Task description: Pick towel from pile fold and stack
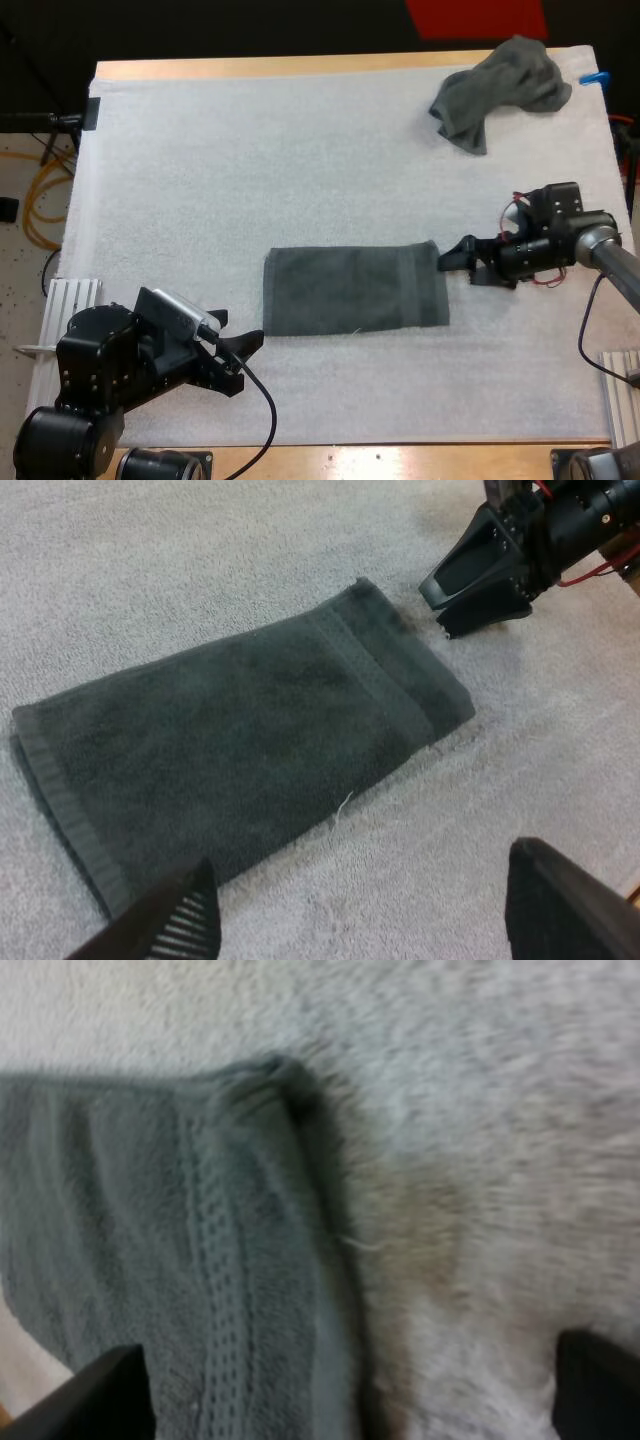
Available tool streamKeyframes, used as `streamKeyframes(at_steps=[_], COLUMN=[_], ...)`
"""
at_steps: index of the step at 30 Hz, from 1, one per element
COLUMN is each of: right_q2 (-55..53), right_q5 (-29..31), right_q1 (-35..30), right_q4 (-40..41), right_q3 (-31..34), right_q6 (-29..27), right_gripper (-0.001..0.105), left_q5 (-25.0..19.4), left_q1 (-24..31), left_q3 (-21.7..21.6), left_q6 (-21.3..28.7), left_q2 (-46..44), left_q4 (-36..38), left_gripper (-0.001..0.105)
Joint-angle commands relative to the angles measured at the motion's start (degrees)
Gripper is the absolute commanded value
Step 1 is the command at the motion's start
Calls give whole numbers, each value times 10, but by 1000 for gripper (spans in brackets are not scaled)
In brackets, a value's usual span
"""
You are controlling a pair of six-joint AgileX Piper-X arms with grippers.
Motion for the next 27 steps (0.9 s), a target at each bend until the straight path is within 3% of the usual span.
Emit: streamKeyframes(at_steps=[1,12,27], right_q2=[15,17,17], right_q5=[0,23,27], right_q1=[19,101,124], right_q4=[4,-39,-47], right_q3=[2,2,2], right_q6=[5,85,102], right_gripper=[80,80,80], left_q5=[-5,-5,-5], left_q1=[0,0,0], left_q3=[-3,-3,-3], left_q6=[-1,-2,-2], left_q2=[-1,-1,-1], left_q4=[0,0,0], left_gripper=[59,59,59])
